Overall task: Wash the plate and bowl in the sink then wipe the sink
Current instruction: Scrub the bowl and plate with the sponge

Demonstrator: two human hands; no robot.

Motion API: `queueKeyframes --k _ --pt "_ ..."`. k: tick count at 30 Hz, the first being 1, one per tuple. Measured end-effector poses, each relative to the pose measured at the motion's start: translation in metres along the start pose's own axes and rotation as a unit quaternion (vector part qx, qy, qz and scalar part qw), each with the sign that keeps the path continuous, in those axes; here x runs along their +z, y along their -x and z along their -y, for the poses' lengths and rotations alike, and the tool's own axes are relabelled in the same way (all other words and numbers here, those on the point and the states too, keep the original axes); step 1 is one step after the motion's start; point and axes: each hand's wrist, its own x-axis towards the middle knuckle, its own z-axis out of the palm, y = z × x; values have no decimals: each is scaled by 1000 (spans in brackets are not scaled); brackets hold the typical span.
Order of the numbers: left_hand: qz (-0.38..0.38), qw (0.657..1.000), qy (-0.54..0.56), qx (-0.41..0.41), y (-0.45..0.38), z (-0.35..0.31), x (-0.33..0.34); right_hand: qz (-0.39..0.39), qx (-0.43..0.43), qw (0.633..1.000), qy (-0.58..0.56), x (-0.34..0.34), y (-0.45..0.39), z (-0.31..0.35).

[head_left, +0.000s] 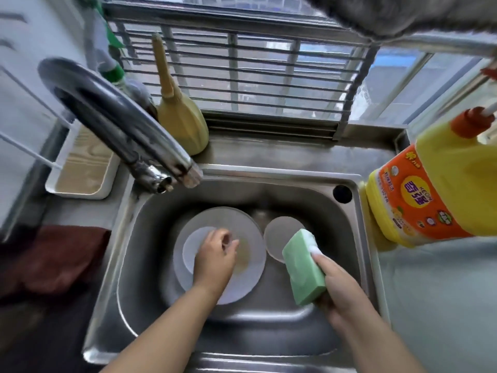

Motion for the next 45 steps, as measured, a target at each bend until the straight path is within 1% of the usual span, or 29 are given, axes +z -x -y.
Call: queueKeyframes --k 2,3,4,5,7,9,11,13,14,16,19,21,24,26,27,28,30,32,33,35,37,38,39,41,43,45 --pt "-92 992 -46 -68 0 23 -25 18 11 1000 18 14 0 -2" --pt "-114 986 -67 -105 -1 33 -35 29 13 999 24 21 -1 -4" --pt "-116 980 -76 -143 -3 42 -42 38 13 999 32 27 -2 -5" --pt "-102 975 -75 -181 -5 46 -49 45 13 998 42 34 -4 -7" --pt "-47 968 -44 -241 -13 59 -51 58 8 996 62 43 -6 -12" --pt "20 960 -3 -280 -22 69 -45 69 3 995 76 48 -8 -17" --pt "81 950 19 -302 -27 78 -35 74 0 994 86 49 -8 -22" --pt "89 947 40 -306 -30 78 -29 74 3 993 95 48 -7 -25" --pt "81 946 53 -308 -29 75 -28 74 3 992 103 47 -7 -27" --pt "61 949 77 -299 -30 71 -28 79 -2 989 122 44 -5 -27" --pt "48 952 152 -262 -23 56 -35 81 -27 985 150 45 -1 -23" --pt "56 953 192 -229 -15 42 -41 70 -80 975 197 49 3 -18" --pt "97 936 273 -200 -1 12 -52 43 -193 937 288 56 13 -3" --pt "128 925 300 -198 8 -6 -60 23 -244 913 326 57 21 8" --pt "142 923 300 -193 12 -14 -64 16 -258 909 328 56 23 13" --pt "152 929 288 -176 15 -19 -67 10 -268 907 324 53 24 17" --pt "157 954 225 -118 22 -26 -72 -3 -284 904 319 44 25 22" --pt "145 983 110 -27 28 -29 -74 -16 -298 898 323 35 27 24" --pt "138 989 52 24 32 -31 -75 -27 -302 897 321 30 29 24" --pt "140 984 -37 105 40 -35 -75 -40 -314 899 301 20 35 26" --pt "146 973 -93 153 46 -38 -75 -49 -323 901 284 12 42 27" --pt "144 970 -100 171 49 -40 -76 -51 -325 903 278 8 45 28" --pt "139 970 -95 178 51 -42 -76 -50 -325 904 272 4 48 28" --pt "119 977 -45 171 53 -48 -79 -43 -322 908 266 -1 52 28" --pt "119 983 52 129 55 -58 -81 -38 -318 911 258 -5 54 28" --pt "155 973 150 78 57 -66 -84 -33 -315 915 248 -7 55 27"
